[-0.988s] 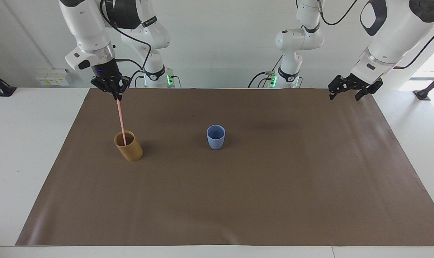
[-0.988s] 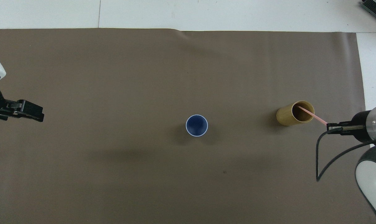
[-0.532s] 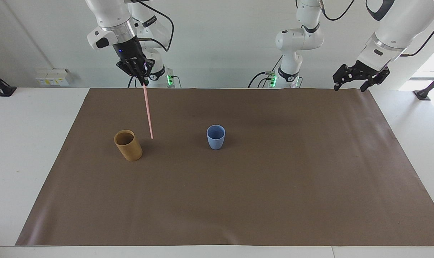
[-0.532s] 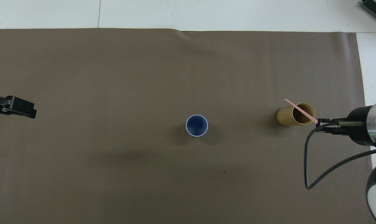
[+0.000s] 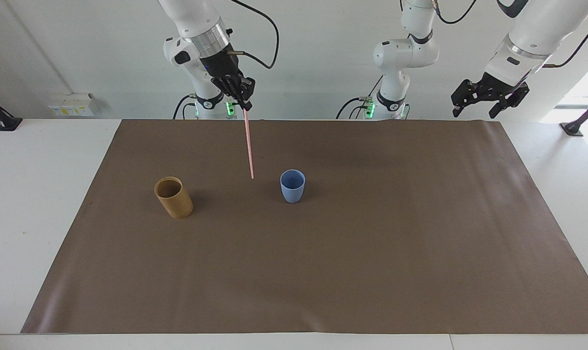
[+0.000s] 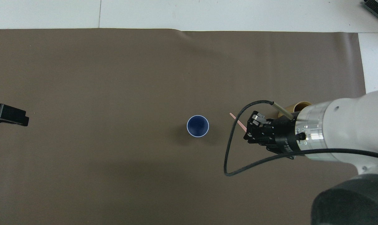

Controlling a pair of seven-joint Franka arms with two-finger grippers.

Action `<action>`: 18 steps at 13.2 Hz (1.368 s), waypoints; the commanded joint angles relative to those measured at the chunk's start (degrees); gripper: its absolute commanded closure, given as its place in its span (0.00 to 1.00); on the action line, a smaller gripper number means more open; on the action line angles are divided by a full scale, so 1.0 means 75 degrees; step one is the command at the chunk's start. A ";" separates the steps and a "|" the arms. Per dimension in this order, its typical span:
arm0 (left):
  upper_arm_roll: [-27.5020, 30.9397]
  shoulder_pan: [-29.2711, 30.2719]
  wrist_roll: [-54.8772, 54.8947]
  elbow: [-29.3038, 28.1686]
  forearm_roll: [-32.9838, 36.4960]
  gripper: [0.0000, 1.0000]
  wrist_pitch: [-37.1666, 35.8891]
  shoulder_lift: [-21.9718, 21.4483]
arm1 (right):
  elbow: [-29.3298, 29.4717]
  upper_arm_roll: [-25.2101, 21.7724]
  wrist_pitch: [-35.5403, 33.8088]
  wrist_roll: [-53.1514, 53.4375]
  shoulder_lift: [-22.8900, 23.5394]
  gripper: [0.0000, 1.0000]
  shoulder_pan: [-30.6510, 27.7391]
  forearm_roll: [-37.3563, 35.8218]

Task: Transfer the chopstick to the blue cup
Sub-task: 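Carry the pink stick with the right gripper over the blue cup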

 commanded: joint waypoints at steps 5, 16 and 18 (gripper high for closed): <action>-0.0072 0.0089 0.0065 -0.0071 0.0048 0.00 -0.0079 -0.0104 | 0.0206 0.0091 0.0260 0.1490 0.0801 1.00 0.0690 0.0577; -0.0072 0.0089 0.0065 -0.0071 0.0048 0.00 -0.0079 -0.0104 | -0.0170 0.0091 0.0705 0.1338 0.0954 0.74 0.0761 0.0472; -0.0072 0.0089 0.0065 -0.0071 0.0048 0.00 -0.0079 -0.0104 | -0.0158 0.0091 0.0705 0.1350 0.0954 0.73 0.0761 0.0460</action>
